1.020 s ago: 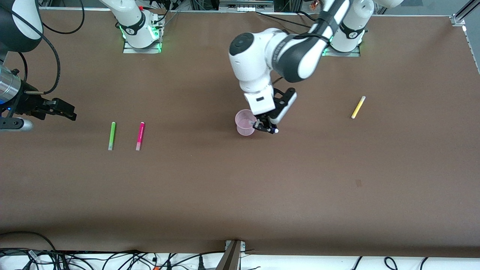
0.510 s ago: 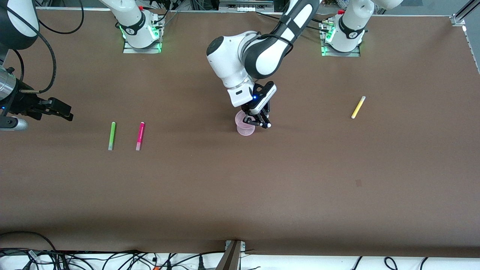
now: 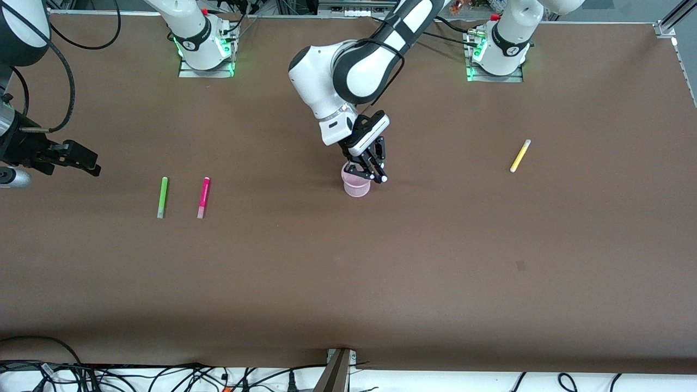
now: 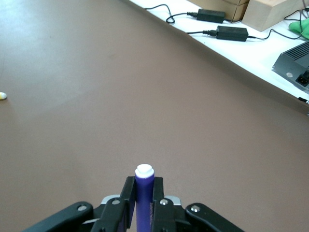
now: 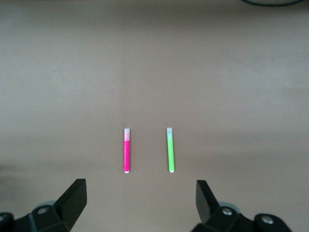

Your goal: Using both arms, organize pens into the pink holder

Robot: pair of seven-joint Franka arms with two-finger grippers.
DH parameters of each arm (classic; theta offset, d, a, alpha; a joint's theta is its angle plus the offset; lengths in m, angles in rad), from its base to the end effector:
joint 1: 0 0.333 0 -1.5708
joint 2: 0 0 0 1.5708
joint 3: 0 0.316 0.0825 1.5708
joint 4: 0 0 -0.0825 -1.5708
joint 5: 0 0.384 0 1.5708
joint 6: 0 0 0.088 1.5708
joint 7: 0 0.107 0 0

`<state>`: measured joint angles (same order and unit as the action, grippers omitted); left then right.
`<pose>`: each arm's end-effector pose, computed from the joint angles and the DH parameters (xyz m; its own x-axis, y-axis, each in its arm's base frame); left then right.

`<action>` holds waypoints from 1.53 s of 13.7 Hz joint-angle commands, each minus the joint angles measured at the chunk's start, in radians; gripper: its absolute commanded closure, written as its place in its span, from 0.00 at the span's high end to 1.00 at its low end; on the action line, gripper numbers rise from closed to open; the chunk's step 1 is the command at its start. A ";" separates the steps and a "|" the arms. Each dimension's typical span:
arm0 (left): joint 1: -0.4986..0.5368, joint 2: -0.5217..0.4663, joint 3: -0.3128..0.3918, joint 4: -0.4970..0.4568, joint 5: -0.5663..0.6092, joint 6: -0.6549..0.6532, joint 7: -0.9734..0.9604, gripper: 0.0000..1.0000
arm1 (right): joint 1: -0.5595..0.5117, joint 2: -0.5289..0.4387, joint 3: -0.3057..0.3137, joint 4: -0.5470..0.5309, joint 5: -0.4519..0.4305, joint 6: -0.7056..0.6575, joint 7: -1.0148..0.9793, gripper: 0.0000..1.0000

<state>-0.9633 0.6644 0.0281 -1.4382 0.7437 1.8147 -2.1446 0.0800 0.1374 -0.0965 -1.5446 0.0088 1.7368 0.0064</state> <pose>0.4565 -0.5306 0.2996 0.4353 0.5828 0.6861 0.7794 -0.6255 0.0369 0.6094 -0.0055 0.5724 0.9982 -0.0227 0.0554 -0.0230 -0.9997 0.0041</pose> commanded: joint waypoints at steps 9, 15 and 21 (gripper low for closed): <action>-0.034 0.037 0.018 0.061 0.028 -0.034 -0.023 0.62 | -0.008 0.002 -0.006 0.026 -0.004 -0.020 0.004 1.00; 0.067 -0.061 0.007 0.062 -0.068 -0.028 0.156 0.93 | -0.005 -0.004 -0.005 0.029 -0.003 -0.020 0.006 1.00; 0.308 -0.218 0.009 0.157 -0.413 -0.029 0.719 0.98 | -0.006 -0.007 -0.009 0.046 -0.003 -0.031 0.004 1.00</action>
<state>-0.7183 0.4976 0.0521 -1.2787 0.4203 1.7996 -1.5812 0.0797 0.1348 -0.1083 -1.5142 0.0088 1.7309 0.0063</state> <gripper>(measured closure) 0.044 0.000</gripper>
